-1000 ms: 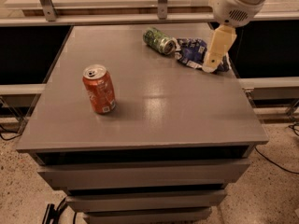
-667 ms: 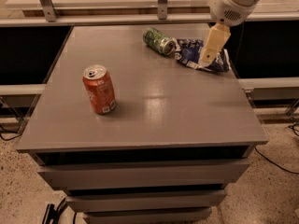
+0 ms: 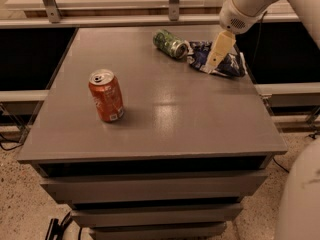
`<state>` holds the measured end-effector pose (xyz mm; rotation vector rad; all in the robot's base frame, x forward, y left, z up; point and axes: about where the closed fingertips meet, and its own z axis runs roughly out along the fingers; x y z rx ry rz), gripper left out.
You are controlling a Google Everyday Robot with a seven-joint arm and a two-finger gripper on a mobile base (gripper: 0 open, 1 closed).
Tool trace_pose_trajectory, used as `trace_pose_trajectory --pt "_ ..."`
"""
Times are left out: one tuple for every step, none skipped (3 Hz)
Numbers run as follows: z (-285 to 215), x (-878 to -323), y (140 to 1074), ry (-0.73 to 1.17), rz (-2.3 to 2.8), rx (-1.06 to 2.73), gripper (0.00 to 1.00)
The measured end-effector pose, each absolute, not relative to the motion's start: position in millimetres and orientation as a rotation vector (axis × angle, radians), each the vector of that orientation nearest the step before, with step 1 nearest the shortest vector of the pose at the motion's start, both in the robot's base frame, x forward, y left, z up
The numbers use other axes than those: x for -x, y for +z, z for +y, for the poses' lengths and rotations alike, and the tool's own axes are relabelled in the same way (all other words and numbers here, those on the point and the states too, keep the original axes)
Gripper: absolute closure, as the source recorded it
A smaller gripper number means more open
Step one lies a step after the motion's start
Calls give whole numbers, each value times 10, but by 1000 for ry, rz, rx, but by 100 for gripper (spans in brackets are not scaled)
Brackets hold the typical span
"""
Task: Move blue chip bag near coke can
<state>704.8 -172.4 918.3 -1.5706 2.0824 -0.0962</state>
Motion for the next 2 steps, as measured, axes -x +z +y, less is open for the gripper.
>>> trace_pose_trajectory --pt "-1778 -7219 8946 -56 2122 1533 0" --pt "-1821 -7299 8736 -17 2154 1511 0"
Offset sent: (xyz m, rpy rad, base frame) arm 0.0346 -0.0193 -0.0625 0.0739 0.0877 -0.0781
